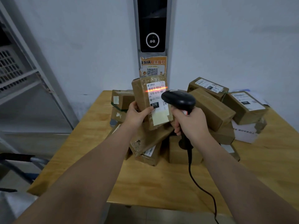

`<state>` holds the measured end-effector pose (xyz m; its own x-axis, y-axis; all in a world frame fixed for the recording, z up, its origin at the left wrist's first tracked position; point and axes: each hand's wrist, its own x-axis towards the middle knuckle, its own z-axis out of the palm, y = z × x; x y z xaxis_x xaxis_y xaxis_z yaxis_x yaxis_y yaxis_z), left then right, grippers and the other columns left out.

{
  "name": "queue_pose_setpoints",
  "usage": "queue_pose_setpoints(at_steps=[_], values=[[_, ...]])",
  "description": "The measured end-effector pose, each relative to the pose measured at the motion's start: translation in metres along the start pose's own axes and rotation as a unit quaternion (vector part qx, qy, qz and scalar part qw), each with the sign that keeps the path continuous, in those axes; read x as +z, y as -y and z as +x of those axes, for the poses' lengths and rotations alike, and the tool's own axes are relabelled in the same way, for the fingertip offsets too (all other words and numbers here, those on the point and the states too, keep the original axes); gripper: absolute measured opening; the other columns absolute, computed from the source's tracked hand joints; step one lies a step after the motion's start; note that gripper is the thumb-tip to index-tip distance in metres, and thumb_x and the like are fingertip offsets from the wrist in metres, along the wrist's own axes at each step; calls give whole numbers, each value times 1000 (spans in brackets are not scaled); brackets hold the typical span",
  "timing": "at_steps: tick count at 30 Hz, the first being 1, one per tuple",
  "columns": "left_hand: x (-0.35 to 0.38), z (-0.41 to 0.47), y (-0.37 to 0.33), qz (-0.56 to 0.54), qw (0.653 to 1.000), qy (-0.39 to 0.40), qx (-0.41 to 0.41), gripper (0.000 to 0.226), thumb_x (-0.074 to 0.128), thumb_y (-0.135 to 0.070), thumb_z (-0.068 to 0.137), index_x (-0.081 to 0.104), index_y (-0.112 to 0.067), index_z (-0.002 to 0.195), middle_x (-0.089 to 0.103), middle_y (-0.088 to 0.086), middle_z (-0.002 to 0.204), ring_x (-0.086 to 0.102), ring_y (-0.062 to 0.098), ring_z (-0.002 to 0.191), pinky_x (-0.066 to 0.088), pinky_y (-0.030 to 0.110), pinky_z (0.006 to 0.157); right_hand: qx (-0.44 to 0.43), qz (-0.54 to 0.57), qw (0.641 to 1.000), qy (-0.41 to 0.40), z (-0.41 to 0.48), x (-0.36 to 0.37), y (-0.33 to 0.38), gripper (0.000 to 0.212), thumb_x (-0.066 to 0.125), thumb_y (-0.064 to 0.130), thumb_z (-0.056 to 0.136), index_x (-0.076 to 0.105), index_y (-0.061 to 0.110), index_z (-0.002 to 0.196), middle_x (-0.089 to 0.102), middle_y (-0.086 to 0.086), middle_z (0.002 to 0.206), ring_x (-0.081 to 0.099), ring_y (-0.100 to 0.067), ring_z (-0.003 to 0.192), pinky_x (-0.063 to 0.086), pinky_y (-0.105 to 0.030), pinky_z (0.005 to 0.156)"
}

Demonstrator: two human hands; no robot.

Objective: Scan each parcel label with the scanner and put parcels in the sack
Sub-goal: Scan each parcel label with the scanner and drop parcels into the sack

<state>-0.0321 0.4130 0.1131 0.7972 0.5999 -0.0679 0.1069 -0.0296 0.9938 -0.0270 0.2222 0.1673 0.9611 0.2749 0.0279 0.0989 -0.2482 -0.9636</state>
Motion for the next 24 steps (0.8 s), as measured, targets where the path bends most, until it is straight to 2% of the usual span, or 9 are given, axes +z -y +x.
queue_pose_setpoints(at_steps=[4, 14, 24], values=[[3, -4, 0, -9, 1000, -8, 8, 76, 77, -30, 81, 34, -21, 143, 54, -4, 129, 55, 16, 113, 50, 28, 84, 1, 11, 1000, -3, -5, -8, -2, 29, 61, 31, 93, 63, 8, 76, 60, -6, 60, 58, -15, 50, 51, -26, 55], [2, -3, 3, 0, 1000, -26, -7, 76, 76, -29, 81, 32, -21, 144, 53, 0, 136, 53, 21, 122, 48, 41, 101, -16, 15, 1000, 16, -6, -11, -2, 29, 62, 28, 93, 61, 7, 72, 59, -6, 58, 58, -17, 50, 52, -28, 56], [3, -5, 2, 4, 1000, -29, -6, 75, 74, -28, 83, 31, -20, 144, 51, 0, 138, 51, 20, 124, 46, 38, 100, -25, 24, 999, 24, -1, -9, -7, 25, 62, 28, 92, 63, 7, 78, 59, -5, 58, 57, -13, 49, 50, -24, 54]])
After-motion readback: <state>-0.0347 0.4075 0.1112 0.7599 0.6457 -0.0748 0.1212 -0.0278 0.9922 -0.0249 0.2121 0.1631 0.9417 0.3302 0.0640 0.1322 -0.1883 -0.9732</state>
